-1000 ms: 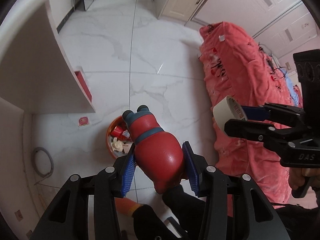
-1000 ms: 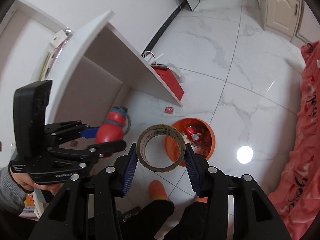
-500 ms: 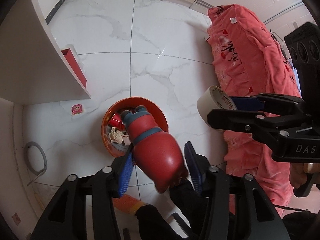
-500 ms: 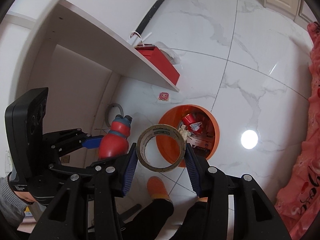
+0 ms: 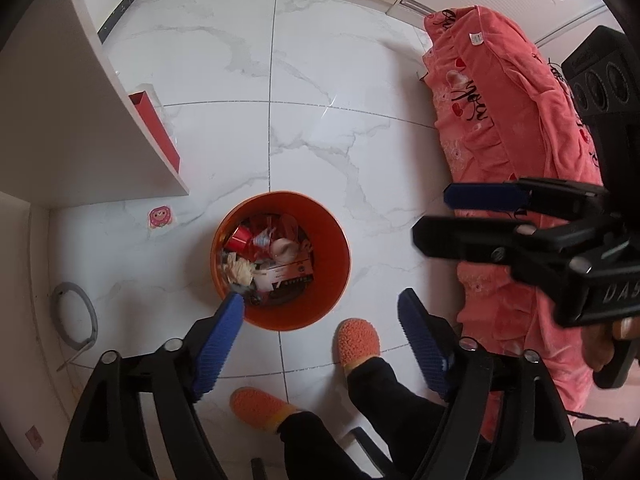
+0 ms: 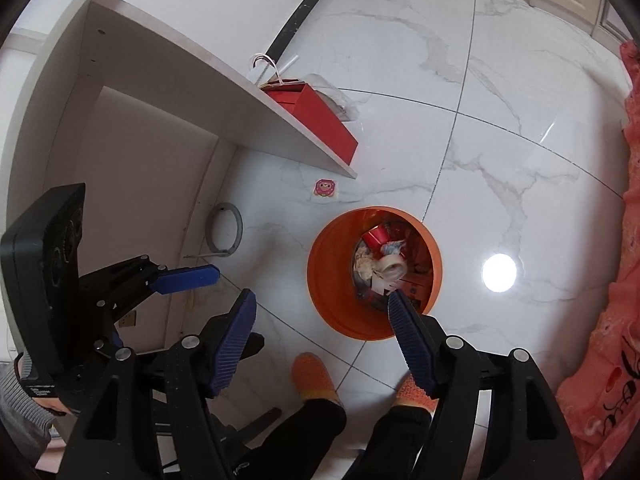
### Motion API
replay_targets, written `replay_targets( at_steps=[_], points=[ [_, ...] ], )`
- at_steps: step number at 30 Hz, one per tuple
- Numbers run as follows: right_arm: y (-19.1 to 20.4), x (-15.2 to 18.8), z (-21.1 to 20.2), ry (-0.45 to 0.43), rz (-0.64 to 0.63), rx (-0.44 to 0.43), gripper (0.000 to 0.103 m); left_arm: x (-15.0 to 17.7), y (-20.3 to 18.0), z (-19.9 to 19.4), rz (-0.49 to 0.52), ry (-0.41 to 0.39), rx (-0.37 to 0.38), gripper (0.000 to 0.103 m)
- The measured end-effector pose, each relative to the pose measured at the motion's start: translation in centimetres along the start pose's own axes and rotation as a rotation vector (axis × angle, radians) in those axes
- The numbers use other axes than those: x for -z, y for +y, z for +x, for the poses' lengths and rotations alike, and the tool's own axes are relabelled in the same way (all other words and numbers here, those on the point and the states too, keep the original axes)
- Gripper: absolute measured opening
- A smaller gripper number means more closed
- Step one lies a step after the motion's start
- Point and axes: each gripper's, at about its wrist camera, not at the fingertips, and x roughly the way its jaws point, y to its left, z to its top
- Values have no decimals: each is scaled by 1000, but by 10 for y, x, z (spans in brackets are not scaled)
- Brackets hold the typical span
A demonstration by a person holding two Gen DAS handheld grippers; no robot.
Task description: Collect trash
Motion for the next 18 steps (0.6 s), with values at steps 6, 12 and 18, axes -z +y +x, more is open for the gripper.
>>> replay_targets(
  at_steps=[6, 12, 18],
  points=[
    [2, 8, -23, 27, -21, -28, 83, 8, -3, -27, -12, -32, 19, 96],
    [24, 23, -64, 18, 1, -99, 88, 19, -24, -70, 36, -86, 4, 97],
    [70, 41, -114, 8, -49, -146, 90, 39, -49, -131, 103, -166, -28, 97]
  ],
)
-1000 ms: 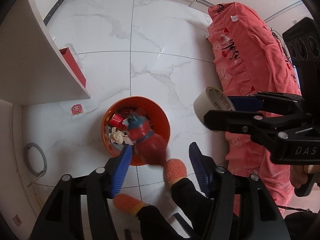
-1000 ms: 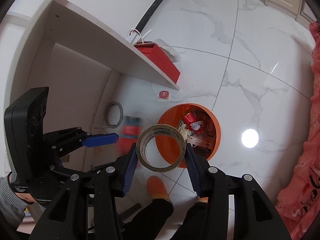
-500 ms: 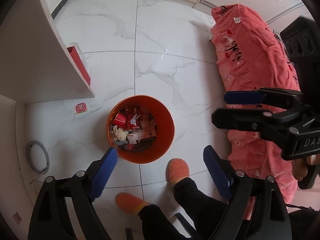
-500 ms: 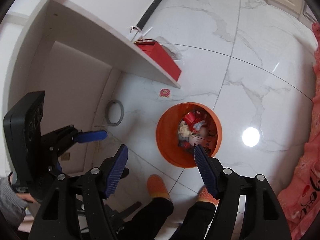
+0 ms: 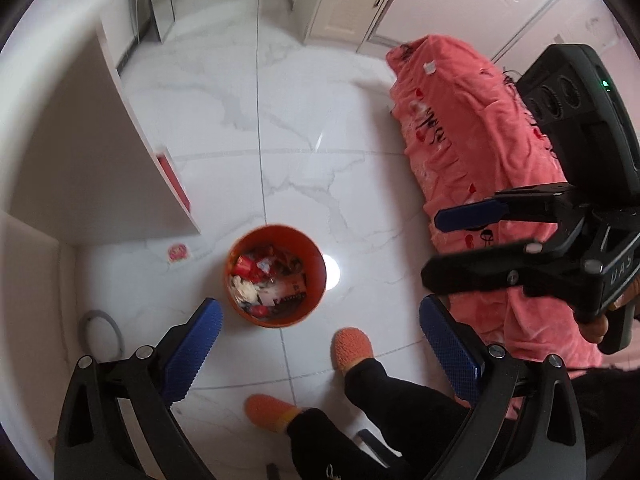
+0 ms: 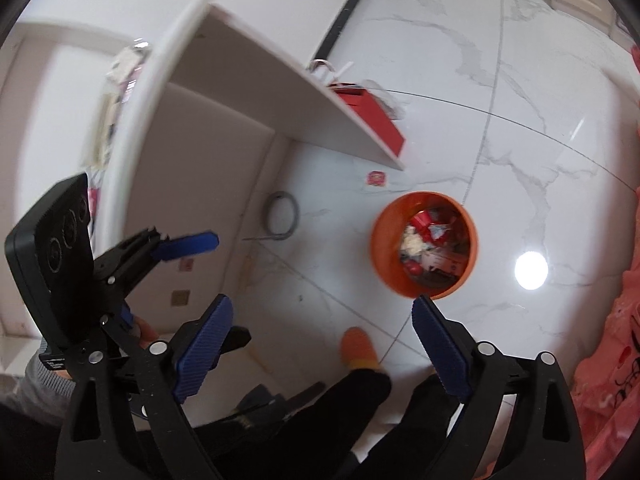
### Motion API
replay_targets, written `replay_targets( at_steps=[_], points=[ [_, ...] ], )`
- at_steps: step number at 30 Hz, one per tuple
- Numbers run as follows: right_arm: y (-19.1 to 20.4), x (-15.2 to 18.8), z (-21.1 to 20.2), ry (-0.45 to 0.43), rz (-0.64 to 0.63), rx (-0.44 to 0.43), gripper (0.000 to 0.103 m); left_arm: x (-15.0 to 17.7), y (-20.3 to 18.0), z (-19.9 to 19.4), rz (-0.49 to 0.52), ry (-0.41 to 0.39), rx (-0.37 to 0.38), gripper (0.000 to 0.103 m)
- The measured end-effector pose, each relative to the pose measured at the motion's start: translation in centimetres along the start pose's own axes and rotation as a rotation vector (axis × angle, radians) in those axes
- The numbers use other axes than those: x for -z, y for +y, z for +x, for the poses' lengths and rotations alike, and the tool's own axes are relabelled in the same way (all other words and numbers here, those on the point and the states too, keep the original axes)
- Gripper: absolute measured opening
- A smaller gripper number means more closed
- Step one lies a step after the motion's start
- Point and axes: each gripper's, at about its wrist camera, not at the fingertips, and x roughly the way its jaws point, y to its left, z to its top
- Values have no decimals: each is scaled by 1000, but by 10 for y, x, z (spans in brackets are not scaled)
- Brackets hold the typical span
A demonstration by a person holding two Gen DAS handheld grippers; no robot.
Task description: Collect trash
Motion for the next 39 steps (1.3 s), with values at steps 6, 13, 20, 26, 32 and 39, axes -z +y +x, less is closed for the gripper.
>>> replay_targets(
  at_steps=[6, 13, 20, 26, 32, 39],
  points=[
    [50, 12, -48, -54, -58, -32, 90, 11, -18, -72, 19, -100, -50, 97],
    [117, 29, -113, -160, -154, -90, 92, 30, -36, -145, 22, -225, -160, 97],
    [180, 40, -154, -266, -283, -115, 92, 60, -41, -215, -66, -394, -294, 97],
    [240, 47, -167, -384, -437, -68, 92, 90, -38, -256, -184, -516, -449, 97],
    [293, 48, -166, -464, -598, -39, 92, 106, -31, -288, -314, -592, -581, 97],
    [342, 52, -164, -519, -715, -71, 97, 137, -26, -326, -486, -674, -706, 97]
  ],
)
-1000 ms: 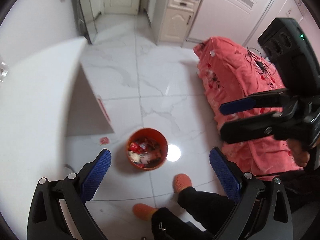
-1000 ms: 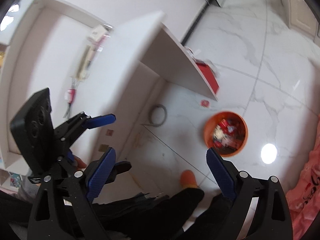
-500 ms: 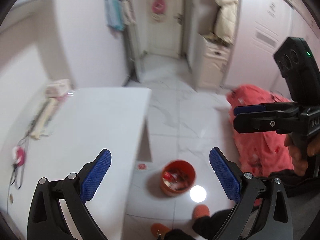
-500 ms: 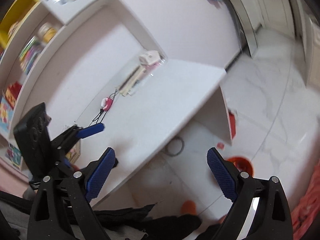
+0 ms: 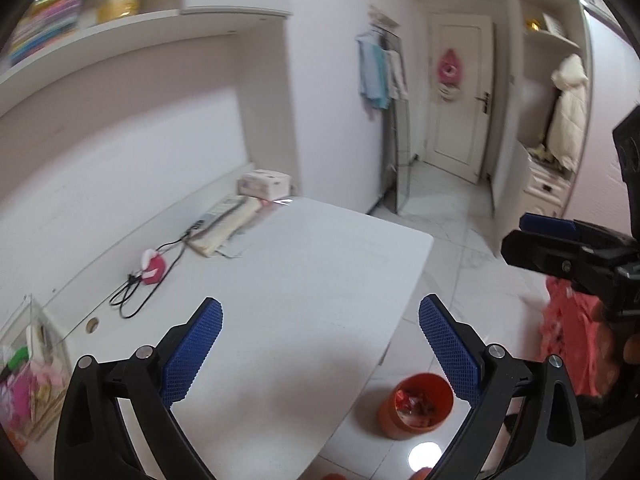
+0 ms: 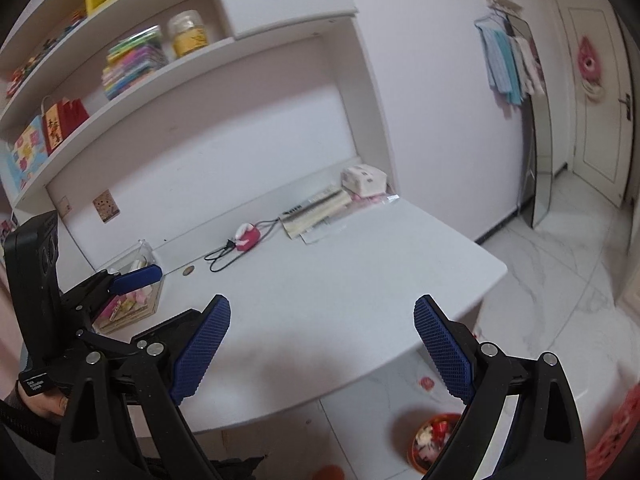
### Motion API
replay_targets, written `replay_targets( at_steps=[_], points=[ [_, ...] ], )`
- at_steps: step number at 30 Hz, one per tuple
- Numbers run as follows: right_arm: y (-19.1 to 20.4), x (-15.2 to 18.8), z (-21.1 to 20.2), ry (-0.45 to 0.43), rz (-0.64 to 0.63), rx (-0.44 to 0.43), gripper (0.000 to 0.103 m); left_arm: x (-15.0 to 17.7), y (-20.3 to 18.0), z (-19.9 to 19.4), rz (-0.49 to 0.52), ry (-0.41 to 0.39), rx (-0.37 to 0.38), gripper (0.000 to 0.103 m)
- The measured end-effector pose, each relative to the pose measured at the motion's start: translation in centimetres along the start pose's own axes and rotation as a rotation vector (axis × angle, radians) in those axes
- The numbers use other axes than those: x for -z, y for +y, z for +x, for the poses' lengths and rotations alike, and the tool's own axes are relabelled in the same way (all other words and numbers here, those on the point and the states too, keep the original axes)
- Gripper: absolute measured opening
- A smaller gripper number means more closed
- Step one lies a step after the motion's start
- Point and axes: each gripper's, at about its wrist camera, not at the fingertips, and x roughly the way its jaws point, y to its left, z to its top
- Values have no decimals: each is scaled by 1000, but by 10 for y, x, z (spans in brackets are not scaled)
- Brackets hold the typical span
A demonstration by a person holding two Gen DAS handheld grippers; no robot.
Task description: Collect trash
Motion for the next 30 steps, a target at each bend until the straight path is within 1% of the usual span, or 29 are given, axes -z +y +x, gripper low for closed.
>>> replay_targets(
  at_steps=[2, 6, 11, 18, 21, 26, 30],
  points=[
    [10, -5, 1, -26, -25, 0, 98, 0, 11, -6, -39, -11, -32, 97],
    [26, -16, 3, -63, -46, -29, 98, 0, 23, -18, -106, -39, -94, 97],
    [42, -24, 5, -100, -66, -1, 98, -1, 36, -32, -169, -73, -183, 97],
    [52, -23, 6, -113, -72, 5, 98, -2, 40, -42, -183, -103, -288, 97],
    [55, -20, 7, -116, -83, 13, 98, -2, 39, -42, -177, -106, -297, 97],
    [60, -17, 10, -107, -85, 10, 98, -2, 44, -38, -204, -93, -270, 97],
    [62, -16, 11, -107, -89, 8, 98, -3, 45, -39, -197, -88, -280, 97]
  ],
)
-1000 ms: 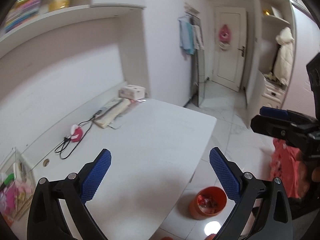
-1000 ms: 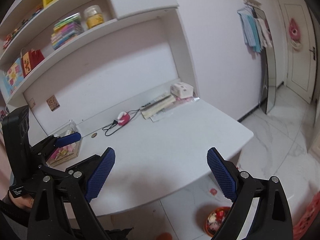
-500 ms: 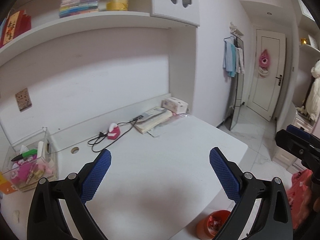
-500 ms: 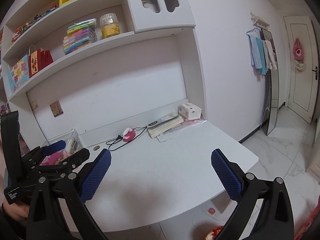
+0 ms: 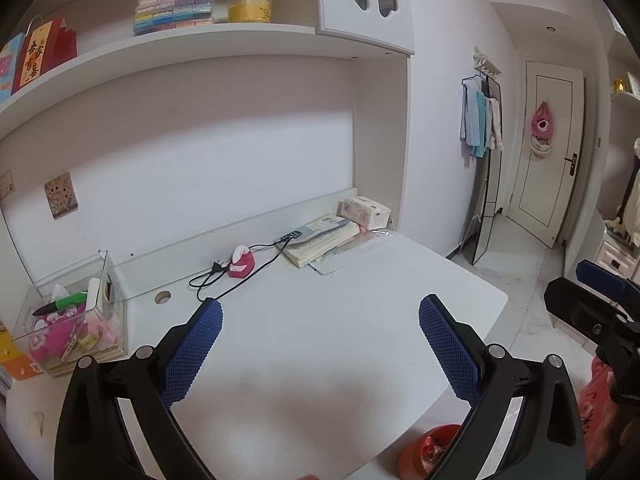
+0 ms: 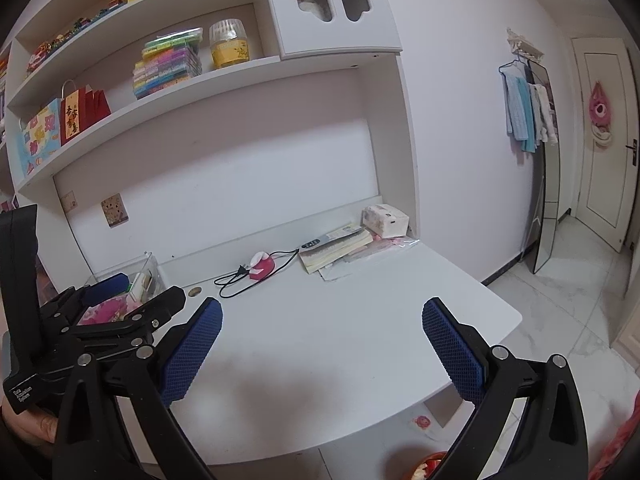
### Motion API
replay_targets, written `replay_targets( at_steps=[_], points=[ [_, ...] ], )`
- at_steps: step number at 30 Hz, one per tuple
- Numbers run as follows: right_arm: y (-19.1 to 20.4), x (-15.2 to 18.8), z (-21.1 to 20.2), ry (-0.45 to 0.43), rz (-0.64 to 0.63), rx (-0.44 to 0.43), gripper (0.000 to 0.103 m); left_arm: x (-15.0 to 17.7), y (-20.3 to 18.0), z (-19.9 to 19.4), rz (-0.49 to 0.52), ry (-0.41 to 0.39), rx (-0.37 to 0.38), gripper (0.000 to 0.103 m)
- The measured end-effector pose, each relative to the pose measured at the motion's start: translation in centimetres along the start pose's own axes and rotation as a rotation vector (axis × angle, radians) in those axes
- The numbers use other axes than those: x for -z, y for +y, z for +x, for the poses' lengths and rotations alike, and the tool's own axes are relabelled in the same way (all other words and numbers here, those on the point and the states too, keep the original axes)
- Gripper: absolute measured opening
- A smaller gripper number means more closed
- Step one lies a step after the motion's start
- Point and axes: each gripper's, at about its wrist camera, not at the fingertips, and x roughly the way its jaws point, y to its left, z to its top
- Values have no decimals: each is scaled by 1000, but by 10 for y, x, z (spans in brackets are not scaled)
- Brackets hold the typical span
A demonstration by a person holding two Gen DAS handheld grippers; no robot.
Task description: Collect trash
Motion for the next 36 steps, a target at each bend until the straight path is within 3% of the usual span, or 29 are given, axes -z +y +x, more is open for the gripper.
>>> replay_targets(
  at_steps=[36],
  points=[
    [-1, 3, 7, 26, 15, 13, 98, -4, 3, -6, -10, -6, 27, 97]
  ],
)
